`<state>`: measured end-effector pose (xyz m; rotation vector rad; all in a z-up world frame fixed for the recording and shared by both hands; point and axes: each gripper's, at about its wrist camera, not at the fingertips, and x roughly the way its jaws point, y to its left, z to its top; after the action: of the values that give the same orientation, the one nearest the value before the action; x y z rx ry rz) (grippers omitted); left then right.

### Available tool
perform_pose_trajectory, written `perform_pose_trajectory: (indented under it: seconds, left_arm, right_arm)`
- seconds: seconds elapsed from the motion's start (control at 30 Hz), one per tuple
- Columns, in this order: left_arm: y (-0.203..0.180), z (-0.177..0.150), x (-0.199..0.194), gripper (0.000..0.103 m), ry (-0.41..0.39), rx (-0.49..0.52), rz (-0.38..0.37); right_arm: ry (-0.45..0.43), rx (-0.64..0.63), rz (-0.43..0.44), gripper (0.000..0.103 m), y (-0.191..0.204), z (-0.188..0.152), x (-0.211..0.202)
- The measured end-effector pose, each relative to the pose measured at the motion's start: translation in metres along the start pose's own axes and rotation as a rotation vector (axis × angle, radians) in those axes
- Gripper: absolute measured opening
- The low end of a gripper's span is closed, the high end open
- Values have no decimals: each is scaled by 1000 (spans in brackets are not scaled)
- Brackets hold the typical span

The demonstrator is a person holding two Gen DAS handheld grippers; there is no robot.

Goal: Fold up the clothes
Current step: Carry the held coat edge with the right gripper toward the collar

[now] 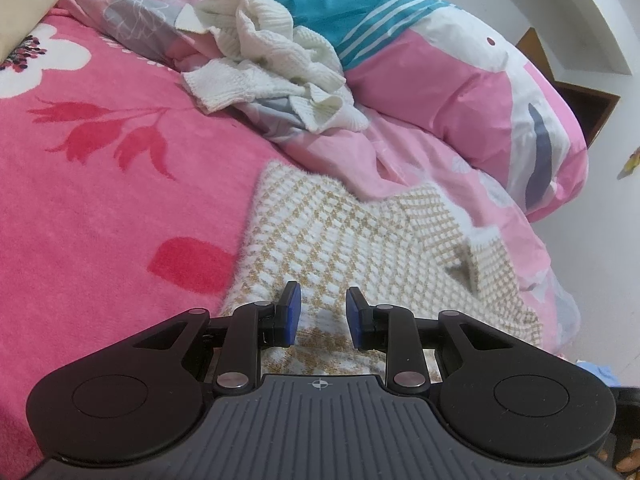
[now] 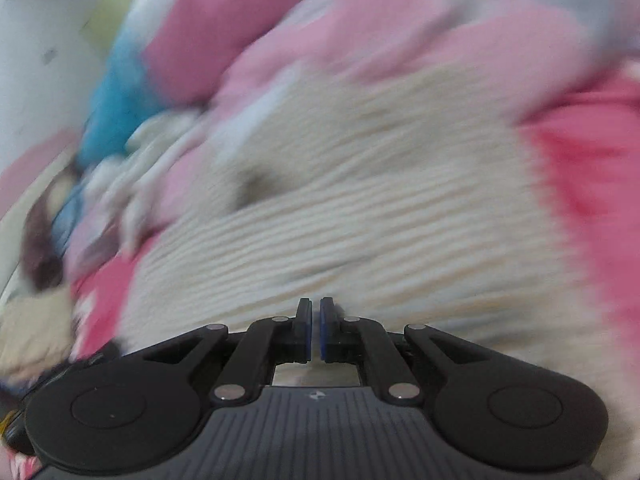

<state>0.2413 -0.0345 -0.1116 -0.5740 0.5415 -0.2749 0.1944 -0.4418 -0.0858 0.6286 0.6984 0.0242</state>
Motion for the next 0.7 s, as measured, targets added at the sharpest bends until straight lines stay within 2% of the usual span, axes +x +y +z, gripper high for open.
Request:
perform_pose_trajectory:
  seconds: [0.07,0.13,0.2,0.37,0.5,0.6,0.7]
  left_arm:
    - [0,0,0,26,0,1,0]
    - [0,0,0,26,0,2,0]
    - [-1,0,0,26,0,3,0]
    - [0,0,0,26,-1,5,1]
    - [1,0,-1,26,-1,1,-3]
    - [2,0,0,27,-2,-7,-10]
    - [0,0,0,29,-3,-4,-13]
  right_arm:
    - [-71,147,-14,0,-39,8,-18]
    - [-122,218,-46,0,-61,12,-31]
    - [-146,270,-35,1,-71,13,-40]
    - [-157,212,26,2,-43,19,-41]
    - [-105,128,60,3,-9,23,-16]
    - [-66,86,65,3,5,24,10]
    - [-48,66,26,1,0,24,29]
